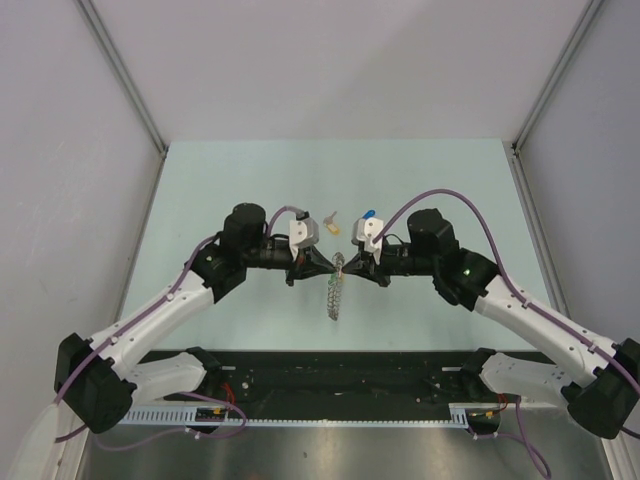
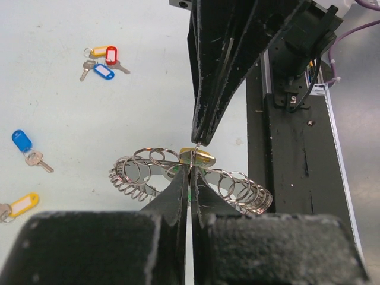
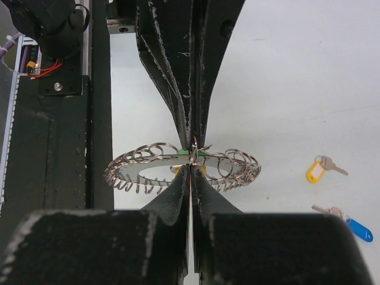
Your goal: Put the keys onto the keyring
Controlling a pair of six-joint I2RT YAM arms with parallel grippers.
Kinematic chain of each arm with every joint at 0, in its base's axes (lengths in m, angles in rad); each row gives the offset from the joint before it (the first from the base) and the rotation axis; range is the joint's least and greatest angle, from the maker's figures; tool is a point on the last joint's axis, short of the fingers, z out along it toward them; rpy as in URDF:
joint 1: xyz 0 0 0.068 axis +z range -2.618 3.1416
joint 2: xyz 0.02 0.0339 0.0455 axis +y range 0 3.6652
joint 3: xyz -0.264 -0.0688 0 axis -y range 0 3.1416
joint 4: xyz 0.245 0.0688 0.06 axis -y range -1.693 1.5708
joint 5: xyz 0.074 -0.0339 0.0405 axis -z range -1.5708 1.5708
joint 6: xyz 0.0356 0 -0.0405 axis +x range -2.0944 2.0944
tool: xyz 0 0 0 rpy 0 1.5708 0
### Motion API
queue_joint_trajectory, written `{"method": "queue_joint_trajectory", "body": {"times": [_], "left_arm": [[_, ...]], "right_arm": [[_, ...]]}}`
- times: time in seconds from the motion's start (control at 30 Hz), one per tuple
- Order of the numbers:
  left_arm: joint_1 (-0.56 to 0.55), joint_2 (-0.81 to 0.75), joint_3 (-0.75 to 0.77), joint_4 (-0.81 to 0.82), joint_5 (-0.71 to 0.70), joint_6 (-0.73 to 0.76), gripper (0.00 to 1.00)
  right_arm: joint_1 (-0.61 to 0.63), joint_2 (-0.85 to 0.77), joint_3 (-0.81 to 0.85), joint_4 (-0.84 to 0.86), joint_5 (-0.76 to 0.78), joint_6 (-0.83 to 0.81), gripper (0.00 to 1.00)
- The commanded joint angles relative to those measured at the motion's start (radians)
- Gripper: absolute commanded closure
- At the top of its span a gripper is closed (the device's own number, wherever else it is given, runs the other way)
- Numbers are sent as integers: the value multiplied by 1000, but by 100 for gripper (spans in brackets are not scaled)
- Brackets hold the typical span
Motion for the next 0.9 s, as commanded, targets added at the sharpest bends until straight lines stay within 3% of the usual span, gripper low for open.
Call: {"method": "queue_joint_trajectory", "body": {"times": [0.0,0.3,0.87], "left_arm": [[-1,14,64,-27,-33,-2,100],[3,21,75,-19,-91,-85,100],[16,-72,-21,225,-94,-264,100]], "right_arm": [[36,-17,14,15,42,-20,100],[92,8,29,-31,122,-54,100],[119,14,30,-32,197,-35,100]]}}
